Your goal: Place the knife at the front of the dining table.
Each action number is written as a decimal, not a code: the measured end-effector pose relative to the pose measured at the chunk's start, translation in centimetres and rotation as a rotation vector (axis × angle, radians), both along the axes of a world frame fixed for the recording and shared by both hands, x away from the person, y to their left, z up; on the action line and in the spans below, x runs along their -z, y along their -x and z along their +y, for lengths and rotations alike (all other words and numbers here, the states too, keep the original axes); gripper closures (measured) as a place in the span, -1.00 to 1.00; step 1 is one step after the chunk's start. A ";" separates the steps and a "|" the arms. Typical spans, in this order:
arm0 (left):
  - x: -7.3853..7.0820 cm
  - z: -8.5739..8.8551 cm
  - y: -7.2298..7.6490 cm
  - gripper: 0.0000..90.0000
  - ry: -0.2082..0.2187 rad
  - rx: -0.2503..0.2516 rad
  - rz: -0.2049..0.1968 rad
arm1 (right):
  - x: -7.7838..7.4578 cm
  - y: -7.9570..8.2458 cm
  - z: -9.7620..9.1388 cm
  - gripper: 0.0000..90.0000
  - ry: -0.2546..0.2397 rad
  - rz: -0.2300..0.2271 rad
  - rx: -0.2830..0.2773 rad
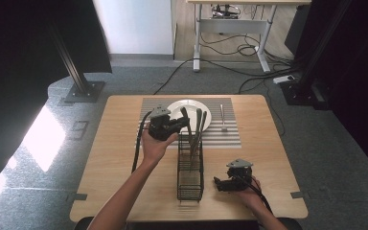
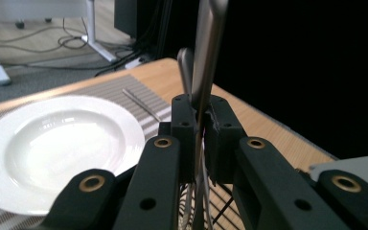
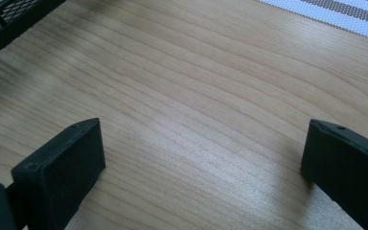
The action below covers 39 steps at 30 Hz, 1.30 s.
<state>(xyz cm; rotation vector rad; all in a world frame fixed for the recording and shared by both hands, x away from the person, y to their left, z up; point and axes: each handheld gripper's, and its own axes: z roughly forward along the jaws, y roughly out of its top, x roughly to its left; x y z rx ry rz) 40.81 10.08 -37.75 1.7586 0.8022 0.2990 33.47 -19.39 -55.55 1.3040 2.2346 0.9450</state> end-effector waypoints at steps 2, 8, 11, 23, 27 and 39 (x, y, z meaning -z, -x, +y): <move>-0.8 0.4 0.2 0.85 0.015 -0.003 -0.018 | 0.0 0.0 0.0 -0.97 0.000 0.000 0.000; -2.8 1.9 0.8 0.85 0.041 -0.026 -0.066 | 0.0 0.0 0.0 -0.97 0.000 -0.001 0.001; -3.4 2.6 1.2 0.85 0.050 -0.036 -0.085 | 0.0 0.0 0.0 -0.97 0.000 0.001 0.002; -4.3 5.1 1.6 0.85 0.063 -0.078 -0.108 | 0.0 0.0 0.0 -0.98 0.000 -0.001 0.002; -4.6 6.1 1.7 0.85 0.086 -0.093 -0.108 | 0.0 0.0 0.0 -0.98 -0.001 -0.001 0.002; -6.0 8.0 2.3 0.86 0.099 -0.102 -0.136 | 0.0 0.0 0.0 -0.98 0.000 -0.001 0.002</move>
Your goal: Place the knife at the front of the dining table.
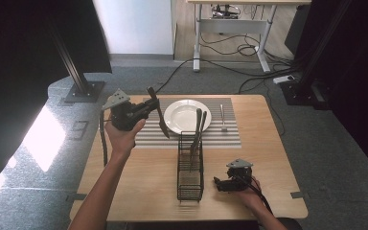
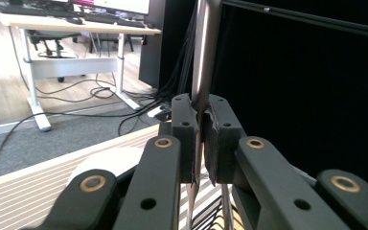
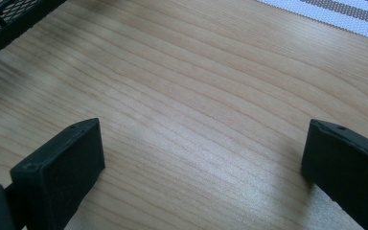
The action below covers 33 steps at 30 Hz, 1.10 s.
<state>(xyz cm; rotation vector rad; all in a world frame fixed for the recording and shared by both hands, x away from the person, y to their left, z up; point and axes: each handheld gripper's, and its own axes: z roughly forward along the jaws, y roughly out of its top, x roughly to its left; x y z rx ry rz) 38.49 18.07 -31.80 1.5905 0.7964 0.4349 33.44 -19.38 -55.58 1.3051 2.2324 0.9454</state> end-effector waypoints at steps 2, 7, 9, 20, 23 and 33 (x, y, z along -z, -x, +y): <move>0.1 0.3 0.0 0.86 -0.005 -0.006 0.006 | 0.0 0.0 0.0 -0.98 0.000 0.000 0.000; 1.2 1.0 -0.3 0.86 -0.023 -0.030 0.036 | 0.0 0.0 0.0 -0.98 0.000 0.001 0.000; 1.7 1.3 -0.5 0.86 -0.029 -0.036 0.048 | 0.0 0.0 0.0 -0.98 0.000 -0.001 0.000; 4.7 2.9 -1.4 0.86 -0.059 -0.078 0.120 | 0.0 0.0 0.0 -0.98 0.000 -0.001 0.000; 5.4 3.3 -1.6 0.86 -0.064 -0.088 0.139 | 0.0 0.0 0.0 -0.98 0.000 0.000 -0.001; 7.2 4.3 -2.4 0.86 -0.096 -0.134 0.188 | 0.0 0.0 0.0 -0.99 0.000 0.000 -0.001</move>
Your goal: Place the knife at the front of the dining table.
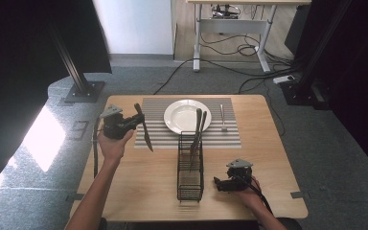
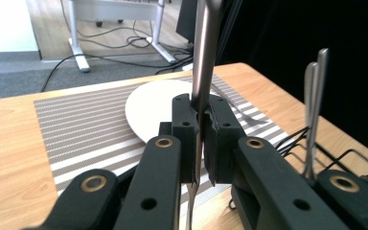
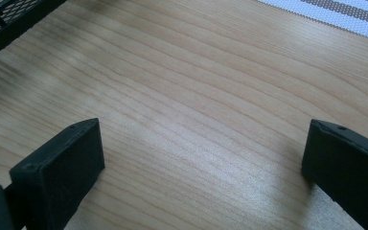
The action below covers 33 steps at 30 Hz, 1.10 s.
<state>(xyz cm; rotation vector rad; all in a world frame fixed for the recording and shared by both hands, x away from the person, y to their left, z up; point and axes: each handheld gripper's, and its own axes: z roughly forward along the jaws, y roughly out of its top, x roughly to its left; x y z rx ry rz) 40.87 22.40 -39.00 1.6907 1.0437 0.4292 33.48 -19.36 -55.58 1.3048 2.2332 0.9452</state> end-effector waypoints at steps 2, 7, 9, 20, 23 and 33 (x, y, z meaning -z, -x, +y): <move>0.4 -0.1 -0.4 0.86 -0.024 -0.013 0.009 | 0.0 0.0 0.0 -0.99 0.001 -0.002 -0.002; 0.9 -0.4 -1.2 0.86 -0.041 -0.022 0.029 | 0.0 0.0 0.0 -0.99 0.001 -0.001 -0.003; 1.1 -0.6 -1.7 0.86 -0.049 -0.027 0.042 | 0.0 0.0 0.0 -0.99 0.001 -0.002 -0.003; 1.5 -1.5 -2.8 0.86 -0.075 -0.036 0.060 | 0.0 0.0 0.0 -0.99 0.000 -0.002 -0.002; 1.3 -1.8 -3.1 0.86 -0.087 -0.033 0.062 | 0.0 0.0 0.0 -0.99 -0.001 -0.002 -0.002; 2.0 -2.5 -3.8 0.86 -0.123 -0.035 0.082 | 0.0 0.0 0.0 -0.99 0.000 -0.002 -0.003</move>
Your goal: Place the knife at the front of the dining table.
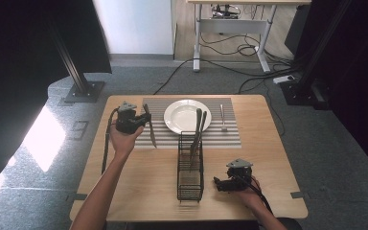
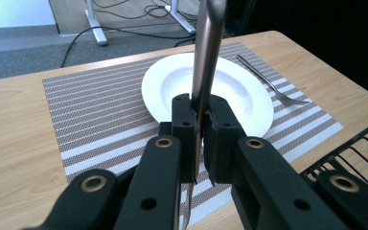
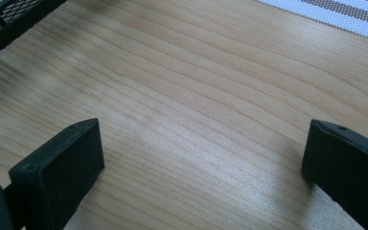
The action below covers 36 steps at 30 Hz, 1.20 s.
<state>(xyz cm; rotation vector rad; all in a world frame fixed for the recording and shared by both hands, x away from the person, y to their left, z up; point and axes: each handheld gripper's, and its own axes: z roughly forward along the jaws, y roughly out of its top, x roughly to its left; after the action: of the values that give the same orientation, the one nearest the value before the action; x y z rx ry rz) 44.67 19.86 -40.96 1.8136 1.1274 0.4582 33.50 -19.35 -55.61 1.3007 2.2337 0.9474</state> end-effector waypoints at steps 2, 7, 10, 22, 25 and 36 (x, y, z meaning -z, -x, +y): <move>0.0 -0.1 -0.1 0.86 0.002 -0.001 -0.004 | 0.0 0.0 0.0 -0.99 0.000 0.000 0.000; -0.3 0.0 -0.1 0.86 -0.006 0.005 -0.001 | 0.0 0.0 0.0 -0.99 0.000 0.000 -0.001; -0.6 0.1 0.3 0.86 -0.002 0.013 -0.002 | 0.0 0.0 0.0 -0.99 0.000 0.000 0.000; -0.4 -0.2 1.3 0.86 -0.023 0.033 0.011 | 0.0 0.0 0.0 -0.99 0.001 -0.001 -0.001; -0.2 -0.1 0.8 0.86 -0.012 0.019 0.015 | 0.0 0.0 0.0 -0.99 0.000 0.000 0.000; 0.2 -1.2 -1.3 0.86 -0.002 -0.032 0.011 | 0.0 0.0 0.0 -0.99 0.000 0.000 -0.001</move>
<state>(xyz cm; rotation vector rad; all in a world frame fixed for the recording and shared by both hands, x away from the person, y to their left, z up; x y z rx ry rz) 46.02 18.66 -41.17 1.8040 1.1655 0.4693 33.51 -19.33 -55.60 1.2997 2.2347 0.9478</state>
